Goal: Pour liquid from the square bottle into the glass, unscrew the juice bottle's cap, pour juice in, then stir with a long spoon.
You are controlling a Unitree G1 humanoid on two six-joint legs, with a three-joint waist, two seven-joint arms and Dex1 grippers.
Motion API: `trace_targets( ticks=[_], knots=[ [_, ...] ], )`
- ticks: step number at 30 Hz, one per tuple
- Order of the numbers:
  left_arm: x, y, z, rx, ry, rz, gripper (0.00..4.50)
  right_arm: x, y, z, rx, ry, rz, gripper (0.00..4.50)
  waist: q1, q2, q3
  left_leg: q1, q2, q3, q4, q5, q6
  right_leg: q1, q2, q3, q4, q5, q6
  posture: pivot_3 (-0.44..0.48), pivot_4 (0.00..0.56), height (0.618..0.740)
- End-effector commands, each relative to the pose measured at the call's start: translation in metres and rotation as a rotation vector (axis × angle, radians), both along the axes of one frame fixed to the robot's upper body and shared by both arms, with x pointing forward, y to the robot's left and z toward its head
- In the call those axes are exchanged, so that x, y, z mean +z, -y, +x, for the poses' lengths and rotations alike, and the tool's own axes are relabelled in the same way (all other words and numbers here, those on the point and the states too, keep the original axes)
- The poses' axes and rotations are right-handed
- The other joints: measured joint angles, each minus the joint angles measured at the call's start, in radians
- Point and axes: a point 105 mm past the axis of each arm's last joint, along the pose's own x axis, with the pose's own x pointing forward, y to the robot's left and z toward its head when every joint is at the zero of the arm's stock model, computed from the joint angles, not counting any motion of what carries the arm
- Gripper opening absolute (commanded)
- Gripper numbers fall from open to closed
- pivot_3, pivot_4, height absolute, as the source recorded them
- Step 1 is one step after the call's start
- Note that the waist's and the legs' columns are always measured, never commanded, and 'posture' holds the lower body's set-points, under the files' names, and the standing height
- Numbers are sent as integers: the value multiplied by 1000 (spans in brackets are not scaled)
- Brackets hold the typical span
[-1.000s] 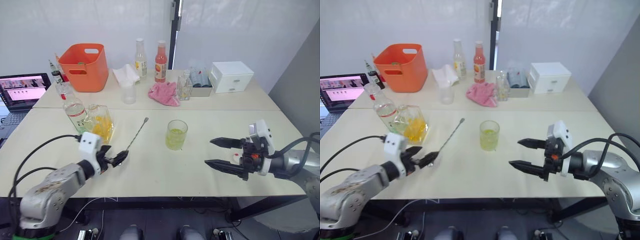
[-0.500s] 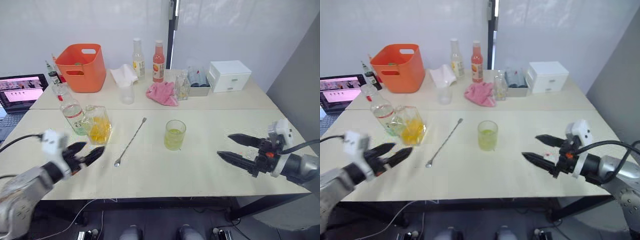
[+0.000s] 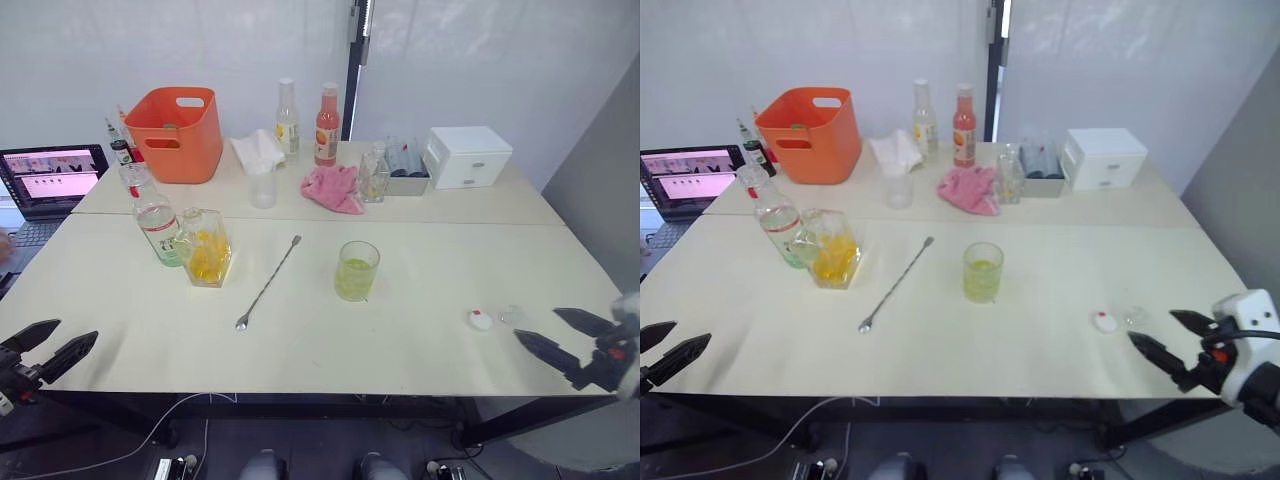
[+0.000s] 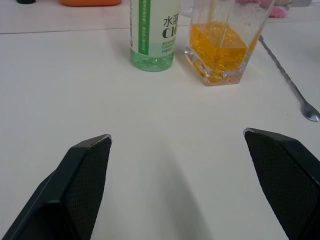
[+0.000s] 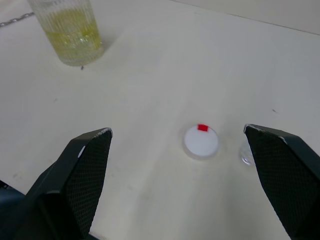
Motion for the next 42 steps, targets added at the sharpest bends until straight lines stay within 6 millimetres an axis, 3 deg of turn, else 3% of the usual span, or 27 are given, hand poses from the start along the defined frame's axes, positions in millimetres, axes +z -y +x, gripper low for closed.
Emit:
trace_targets(
  ticks=[1, 7, 11, 15, 21, 25, 29, 34, 42],
  knots=[
    [10, 0, 2, -30, 32, 38, 4480, 7, 10, -5, -21, 67, -42, 4500, -3, -2, -1, 0, 1, 1, 0, 0, 0, 0, 1, 0, 0, 0, 0, 0, 150, 715],
    [10, 5, 4, -51, 33, 39, 4480, 9, 2, 0, 3, 90, -29, 4500, -18, -1, -2, 1, 3, 2, -1, 0, 0, 0, 1, 0, 0, 0, -1, 0, 150, 715],
    [6, 23, 7, -57, 23, 33, 4480, 21, -23, 13, 94, 120, 26, 4500, -25, -1, -2, 1, 4, 2, -1, 0, 0, -1, 1, 0, 0, 0, -1, 0, 150, 715],
    [-2, 62, 10, -67, 7, 37, 4480, 32, -59, 21, 271, 97, 103, 4500, -25, -1, -2, 2, 4, 1, -2, 0, -1, 0, 1, 2, 1, 0, -1, 0, 150, 715],
    [-8, 141, 21, -134, -46, -22, 4480, 43, -111, 27, 610, 19, 128, 4500, -14, -1, -2, 1, 3, 0, -1, 0, 0, 1, 1, 1, 1, 1, 0, 0, 150, 715],
    [-12, 171, 44, -91, -112, 8, 4480, 48, -131, 26, 771, -10, 123, 4500, -9, -1, -3, 2, 2, 0, 0, 0, 0, 2, 2, 1, 1, 1, 0, 0, 150, 715],
    [0, 203, 76, -69, -129, 68, 4480, 50, -141, 23, 847, -27, 119, 4500, -5, -2, -3, 1, -3, -2, 0, 0, 0, 2, 2, 1, 2, 2, 1, 0, 150, 715],
    [11, 213, 105, 14, -181, 115, 4480, 54, -146, 19, 865, -15, 122, 4500, -8, -2, -3, -1, -6, -6, 1, 0, 0, 1, 1, 1, 3, 2, 3, 0, 150, 715],
    [-12, 246, 125, 26, -347, 146, 4480, 59, -148, 16, 837, 14, 131, 4500, -6, -2, -3, -1, -8, -12, 1, 0, 0, 1, 0, 1, 3, 2, 3, 0, 150, 715]
  ],
)
